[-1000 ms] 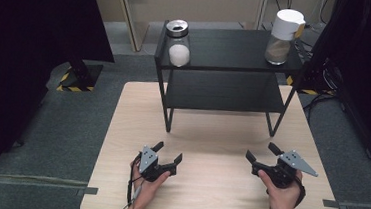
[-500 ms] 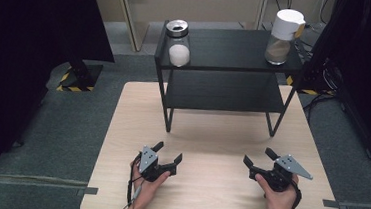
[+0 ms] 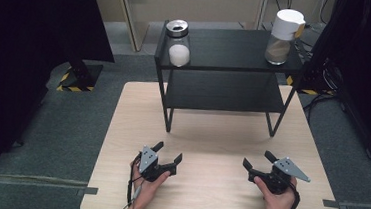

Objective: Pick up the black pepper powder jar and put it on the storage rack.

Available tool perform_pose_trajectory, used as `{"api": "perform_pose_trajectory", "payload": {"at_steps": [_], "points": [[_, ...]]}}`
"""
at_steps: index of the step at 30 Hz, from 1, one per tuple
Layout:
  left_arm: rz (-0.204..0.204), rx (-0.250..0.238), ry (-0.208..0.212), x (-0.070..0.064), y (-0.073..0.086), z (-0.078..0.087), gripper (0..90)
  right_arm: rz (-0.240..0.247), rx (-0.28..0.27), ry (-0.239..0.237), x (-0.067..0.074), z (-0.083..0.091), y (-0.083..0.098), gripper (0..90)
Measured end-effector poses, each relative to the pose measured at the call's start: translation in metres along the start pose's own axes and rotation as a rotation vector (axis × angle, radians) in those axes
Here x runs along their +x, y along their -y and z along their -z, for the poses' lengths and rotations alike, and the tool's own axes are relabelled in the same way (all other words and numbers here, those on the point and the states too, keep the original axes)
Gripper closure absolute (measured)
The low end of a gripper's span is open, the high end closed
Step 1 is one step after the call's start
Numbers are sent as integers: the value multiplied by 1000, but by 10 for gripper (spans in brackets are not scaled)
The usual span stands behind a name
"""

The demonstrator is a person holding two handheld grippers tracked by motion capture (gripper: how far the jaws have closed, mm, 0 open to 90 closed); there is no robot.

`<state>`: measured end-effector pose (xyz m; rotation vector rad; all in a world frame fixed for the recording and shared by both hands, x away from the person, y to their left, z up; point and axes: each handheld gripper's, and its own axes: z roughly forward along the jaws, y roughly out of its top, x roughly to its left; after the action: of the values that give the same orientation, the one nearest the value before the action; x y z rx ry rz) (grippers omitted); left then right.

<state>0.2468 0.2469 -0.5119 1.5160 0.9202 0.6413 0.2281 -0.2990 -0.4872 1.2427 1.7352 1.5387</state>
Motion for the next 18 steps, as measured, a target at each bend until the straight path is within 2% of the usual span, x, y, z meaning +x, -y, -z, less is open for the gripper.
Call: {"api": "perform_pose_trajectory", "payload": {"at_steps": [9,18], "points": [[0,1,0,0,0,0,119,28,17,16,2,-1,3,55],[-1,1,0,0,0,0,119,30,14,16,2,0,4,55]]}}
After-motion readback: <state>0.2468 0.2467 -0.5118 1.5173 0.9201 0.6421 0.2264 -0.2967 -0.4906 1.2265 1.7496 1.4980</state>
